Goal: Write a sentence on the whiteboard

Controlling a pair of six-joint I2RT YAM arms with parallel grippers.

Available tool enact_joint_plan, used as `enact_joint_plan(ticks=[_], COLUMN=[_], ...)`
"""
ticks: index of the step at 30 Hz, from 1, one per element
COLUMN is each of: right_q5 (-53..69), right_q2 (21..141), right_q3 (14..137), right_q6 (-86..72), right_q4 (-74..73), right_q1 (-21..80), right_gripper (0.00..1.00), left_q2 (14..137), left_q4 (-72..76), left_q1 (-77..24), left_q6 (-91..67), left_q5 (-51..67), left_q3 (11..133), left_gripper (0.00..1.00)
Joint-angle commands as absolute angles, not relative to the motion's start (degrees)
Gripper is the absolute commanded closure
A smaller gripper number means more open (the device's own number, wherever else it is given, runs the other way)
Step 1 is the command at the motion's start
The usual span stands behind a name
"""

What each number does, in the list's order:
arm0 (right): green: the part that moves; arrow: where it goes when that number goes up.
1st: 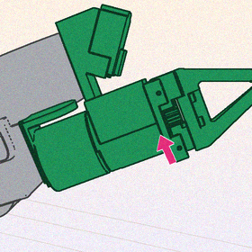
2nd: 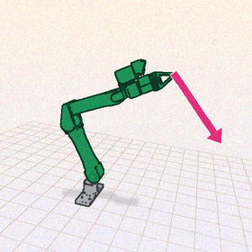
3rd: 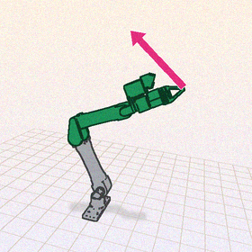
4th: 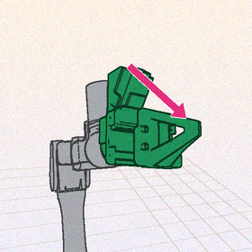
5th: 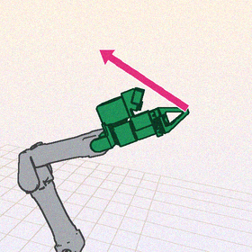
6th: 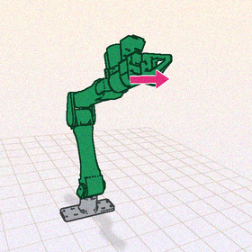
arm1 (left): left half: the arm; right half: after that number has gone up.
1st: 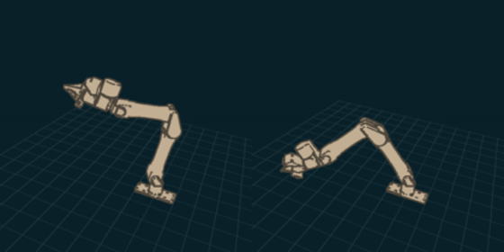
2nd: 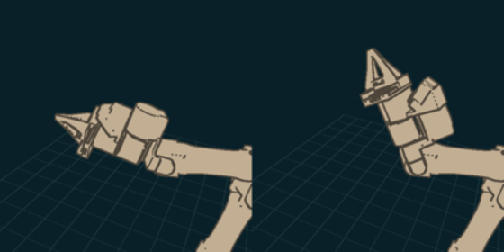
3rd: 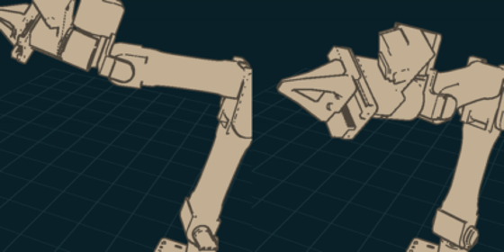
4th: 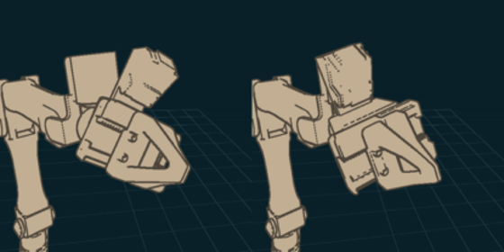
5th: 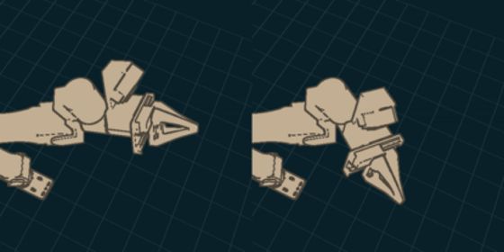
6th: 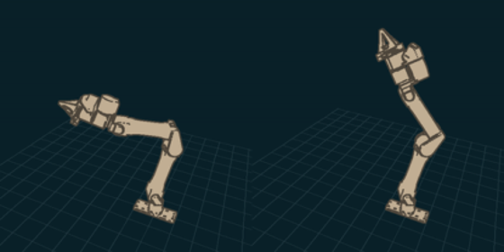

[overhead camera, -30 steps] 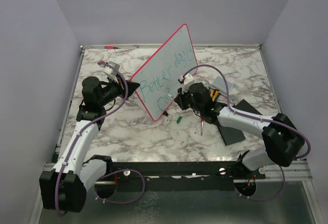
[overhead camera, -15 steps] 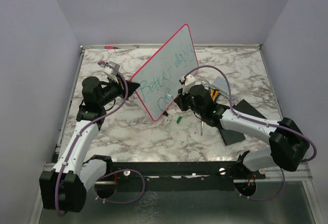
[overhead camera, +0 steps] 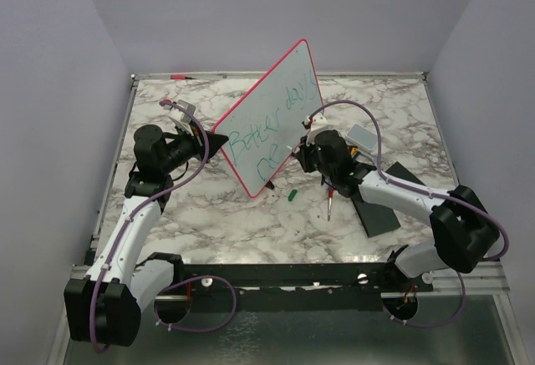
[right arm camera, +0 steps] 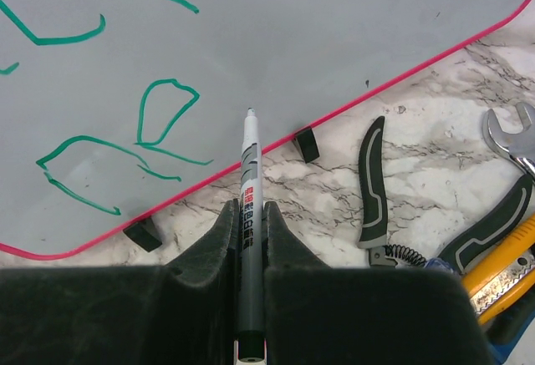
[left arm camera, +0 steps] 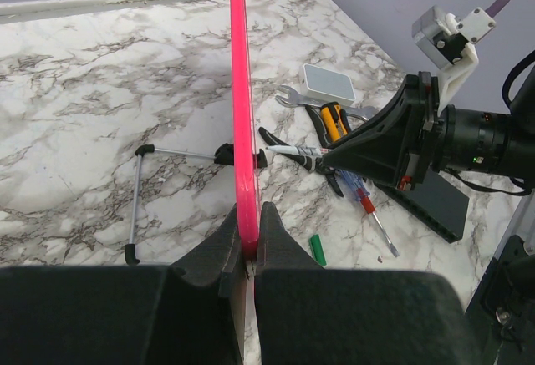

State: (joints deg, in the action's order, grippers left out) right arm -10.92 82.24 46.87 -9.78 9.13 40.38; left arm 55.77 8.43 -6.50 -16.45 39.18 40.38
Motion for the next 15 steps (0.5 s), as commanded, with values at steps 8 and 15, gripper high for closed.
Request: enact_joint_plan(ticks=[8, 15], right_q5=[-12.95, -12.64], right_q2=[86.01, 86.48], right_q3=[51.03, 52.79], right_q6=[-7.05, -5.74], right_q4=[11.61, 11.91], right_q1=[39.81, 39.72], right_gripper=[0.99, 0.99], left_q2=[57.39, 57.39], left_q4=[-1.76, -1.76], left_q1=[-7.47, -7.44], left_q6=[-12.56, -12.54], left_q5=[41.57, 41.57], left_q3=[37.53, 37.60], left_gripper=[1.00, 1.00])
